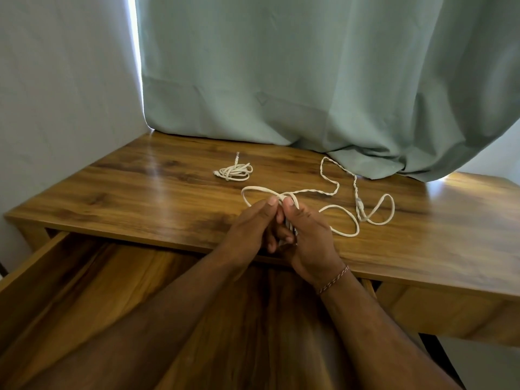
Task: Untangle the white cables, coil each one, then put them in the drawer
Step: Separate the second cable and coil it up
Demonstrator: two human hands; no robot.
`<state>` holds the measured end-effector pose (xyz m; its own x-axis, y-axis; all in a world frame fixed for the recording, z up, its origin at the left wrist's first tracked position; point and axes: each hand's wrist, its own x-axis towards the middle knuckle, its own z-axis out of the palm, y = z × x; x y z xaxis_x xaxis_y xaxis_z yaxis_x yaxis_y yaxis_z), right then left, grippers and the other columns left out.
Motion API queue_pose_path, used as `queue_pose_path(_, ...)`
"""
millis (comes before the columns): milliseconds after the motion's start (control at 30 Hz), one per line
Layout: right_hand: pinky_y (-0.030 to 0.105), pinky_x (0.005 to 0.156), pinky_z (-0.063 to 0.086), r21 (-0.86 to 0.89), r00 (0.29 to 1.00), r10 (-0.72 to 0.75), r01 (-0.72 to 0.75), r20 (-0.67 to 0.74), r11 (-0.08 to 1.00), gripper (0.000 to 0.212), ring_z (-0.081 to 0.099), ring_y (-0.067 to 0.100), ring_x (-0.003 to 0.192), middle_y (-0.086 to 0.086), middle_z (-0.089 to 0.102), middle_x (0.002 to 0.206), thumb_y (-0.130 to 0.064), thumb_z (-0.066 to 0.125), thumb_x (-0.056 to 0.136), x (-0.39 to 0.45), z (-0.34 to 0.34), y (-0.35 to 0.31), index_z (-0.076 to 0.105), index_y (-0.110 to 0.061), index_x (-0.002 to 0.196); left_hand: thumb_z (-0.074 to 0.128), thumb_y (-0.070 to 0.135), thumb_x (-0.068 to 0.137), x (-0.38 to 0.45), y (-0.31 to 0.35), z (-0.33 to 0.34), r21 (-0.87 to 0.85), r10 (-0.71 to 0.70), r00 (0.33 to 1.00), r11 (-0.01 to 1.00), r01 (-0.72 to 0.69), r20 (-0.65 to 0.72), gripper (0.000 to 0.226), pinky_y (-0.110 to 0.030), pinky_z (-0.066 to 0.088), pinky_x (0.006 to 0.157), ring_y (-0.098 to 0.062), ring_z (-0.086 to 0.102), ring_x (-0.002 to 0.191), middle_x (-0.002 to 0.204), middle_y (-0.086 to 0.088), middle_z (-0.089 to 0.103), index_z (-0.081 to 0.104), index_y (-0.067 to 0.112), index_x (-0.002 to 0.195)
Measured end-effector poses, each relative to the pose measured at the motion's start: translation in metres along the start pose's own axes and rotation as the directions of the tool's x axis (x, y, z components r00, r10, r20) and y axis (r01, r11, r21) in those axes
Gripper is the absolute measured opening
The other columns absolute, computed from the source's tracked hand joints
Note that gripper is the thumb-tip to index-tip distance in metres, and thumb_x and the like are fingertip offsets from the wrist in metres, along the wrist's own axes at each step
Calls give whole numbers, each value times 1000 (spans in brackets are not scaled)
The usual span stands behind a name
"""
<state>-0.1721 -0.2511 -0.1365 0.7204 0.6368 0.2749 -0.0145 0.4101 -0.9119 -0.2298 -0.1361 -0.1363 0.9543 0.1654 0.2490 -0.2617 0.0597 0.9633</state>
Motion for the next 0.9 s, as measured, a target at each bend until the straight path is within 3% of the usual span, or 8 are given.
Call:
queue_pose_path(133, 36, 61, 49, -137, 993, 47, -31, 110, 990, 38, 62, 26, 54, 10, 39, 50, -31, 43, 102, 0, -8, -2, 55, -6, 76, 47, 58, 99, -3, 1, 4, -26, 8, 998, 1000, -9, -62, 51, -20, 44, 48, -8, 47, 41, 56, -6, 56, 53, 10, 83)
queue_pose_path(233, 31, 55, 44, -405, 990, 46, 13, 136, 914, 32, 53, 11, 49, 2, 49, 52, -28, 45, 102, 1, -10, 5, 57, -9, 79, 55, 42, 102, 0, -1, 10, -38, -28, 982, 999, 22, -189, 25, -25, 49, 50, -9, 63, 56, 64, 0, 61, 61, 22, 88)
queue_pose_path(333, 22, 53, 41, -632, 990, -21, 103, 136, 768, 27, 50, 2, 54, -12, 59, 62, -27, 47, 106, 0, -9, 10, 60, -24, 82, 54, 22, 106, 3, -8, 6, 162, 118, 942, 984, -69, -313, 25, -23, 49, 60, 0, 60, 65, 62, 12, 62, 63, 27, 82)
queue_pose_path(433, 24, 57, 49, -758, 990, -80, 143, 120, 637, 23, 58, 4, 59, -9, 64, 70, -24, 49, 108, 0, -10, 2, 62, -24, 89, 52, 21, 107, 4, -5, -3, 308, 229, 952, 938, -160, -205, 17, -15, 48, 62, 1, 62, 69, 69, 12, 66, 62, 15, 95)
queue_pose_path(600, 30, 65, 50, -924, 974, -224, 110, 27, 367, 11, 65, 14, 75, 2, 73, 87, -16, 58, 101, -5, 4, 0, 68, -16, 106, 52, 21, 107, 4, -7, -8, 327, 204, 977, 929, -174, -58, 10, -17, 46, 67, 1, 59, 73, 77, 12, 62, 58, 16, 102)
queue_pose_path(767, 37, 79, 53, -967, 928, -371, 112, 20, 228, 33, 63, 20, 87, 3, 73, 99, -11, 63, 94, -10, 29, 7, 64, -9, 127, 43, 22, 111, -1, 5, -7, 468, 411, 910, 815, -341, -52, 22, -31, 51, 68, -17, 62, 77, 82, -6, 64, 59, 11, 102)
queue_pose_path(833, 41, 82, 49, -986, 887, -458, 118, 53, 114, 28, 58, 19, 90, -2, 71, 94, -15, 65, 93, -11, 34, 6, 67, -12, 120, 41, 23, 112, -2, 13, -8, 514, 473, 880, 763, -392, -31, 23, -34, 51, 66, -19, 62, 76, 80, -5, 63, 58, 12, 101)
queue_pose_path(900, 45, 84, 43, -996, 854, -515, 38, 72, -77, 19, 54, 18, 93, -11, 67, 81, -25, 63, 88, -13, 37, 1, 68, -22, 106, 40, 28, 111, -3, 17, -10, 565, 496, 868, 722, -400, -20, 24, -29, 48, 60, -15, 61, 71, 76, 1, 62, 57, 16, 99)
